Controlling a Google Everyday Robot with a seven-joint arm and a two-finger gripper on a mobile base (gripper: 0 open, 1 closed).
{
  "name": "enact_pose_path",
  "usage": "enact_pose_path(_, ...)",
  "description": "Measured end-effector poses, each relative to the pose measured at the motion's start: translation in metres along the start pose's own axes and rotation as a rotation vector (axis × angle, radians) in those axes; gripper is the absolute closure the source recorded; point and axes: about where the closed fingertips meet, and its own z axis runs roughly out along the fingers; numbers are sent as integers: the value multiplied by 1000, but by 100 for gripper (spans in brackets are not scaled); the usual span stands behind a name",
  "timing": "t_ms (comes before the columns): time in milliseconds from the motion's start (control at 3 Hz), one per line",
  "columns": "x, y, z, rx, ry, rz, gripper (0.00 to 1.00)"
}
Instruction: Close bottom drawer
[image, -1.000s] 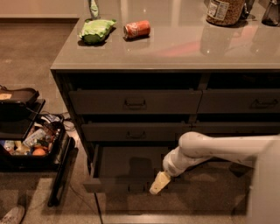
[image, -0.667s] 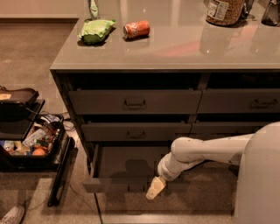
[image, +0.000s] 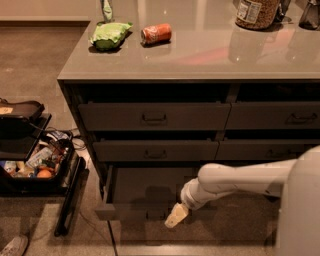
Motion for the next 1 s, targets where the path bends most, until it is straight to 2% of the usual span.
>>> enact_pose_path(333,4,-2,23,58,-121,98,0)
enact_pose_path(667,-7,-19,20,122,-170,100,0)
enact_pose_path(1000,-7,-19,20,122,-170,100,0)
